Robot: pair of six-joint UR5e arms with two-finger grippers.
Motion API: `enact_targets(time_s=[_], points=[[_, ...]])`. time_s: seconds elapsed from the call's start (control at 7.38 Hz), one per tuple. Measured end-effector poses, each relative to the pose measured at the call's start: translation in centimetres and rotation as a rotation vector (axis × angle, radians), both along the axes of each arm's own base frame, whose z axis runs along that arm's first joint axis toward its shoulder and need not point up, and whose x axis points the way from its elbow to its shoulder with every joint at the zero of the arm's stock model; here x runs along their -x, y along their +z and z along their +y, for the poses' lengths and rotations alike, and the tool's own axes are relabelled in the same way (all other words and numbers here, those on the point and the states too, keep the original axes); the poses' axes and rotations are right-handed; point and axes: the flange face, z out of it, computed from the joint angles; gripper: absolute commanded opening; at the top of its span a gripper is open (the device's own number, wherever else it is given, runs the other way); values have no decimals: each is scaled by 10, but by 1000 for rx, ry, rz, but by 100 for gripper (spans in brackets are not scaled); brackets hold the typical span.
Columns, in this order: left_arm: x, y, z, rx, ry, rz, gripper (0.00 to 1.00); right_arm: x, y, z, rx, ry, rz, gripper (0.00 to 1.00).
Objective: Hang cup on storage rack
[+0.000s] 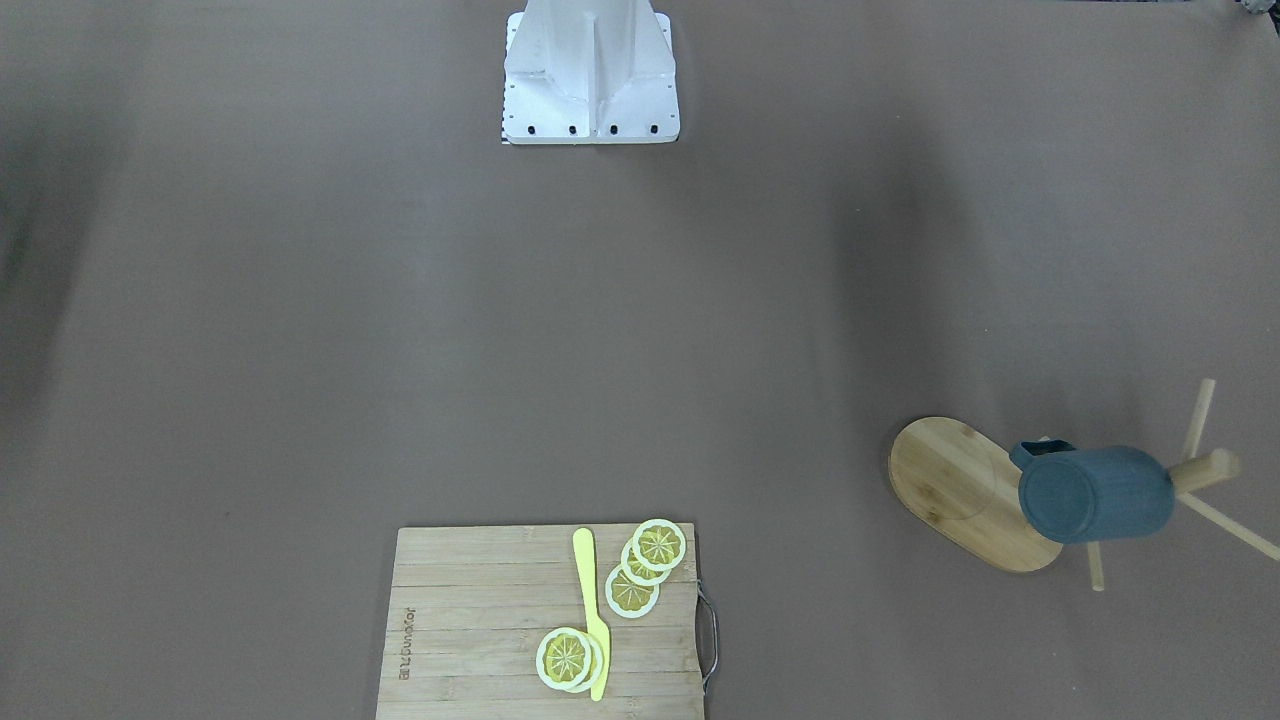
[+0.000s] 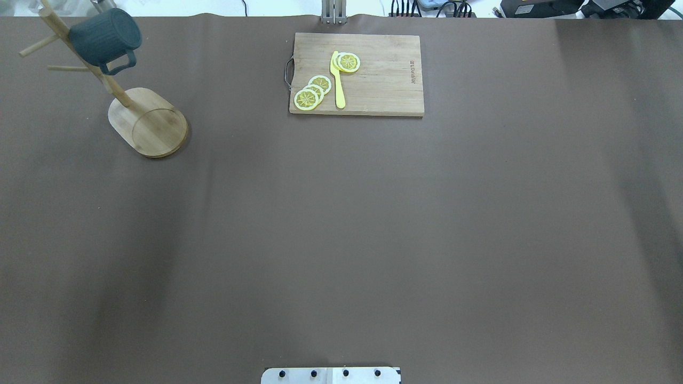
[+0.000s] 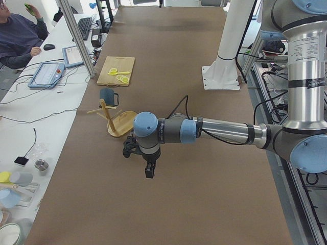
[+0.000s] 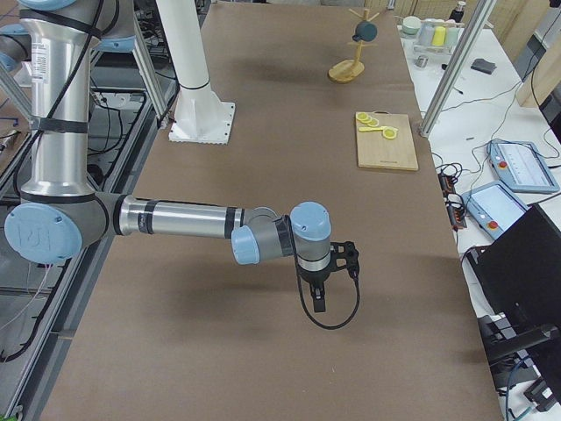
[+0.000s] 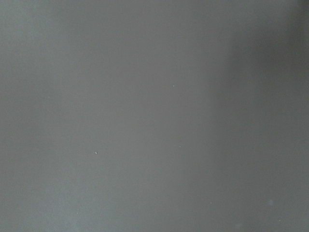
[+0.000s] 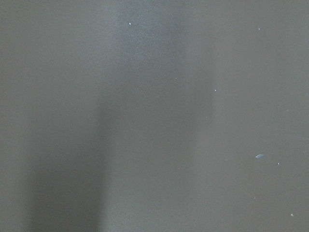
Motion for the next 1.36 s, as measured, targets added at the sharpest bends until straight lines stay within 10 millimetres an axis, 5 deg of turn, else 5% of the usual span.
enact_targets(time_s=[0.68, 1.36], points=[[-1, 1, 0, 3, 2, 1, 99, 2, -42, 11, 35, -179, 26, 100], [-1, 0, 0, 1, 2, 7, 99, 1, -20, 19, 118, -187, 16, 100]])
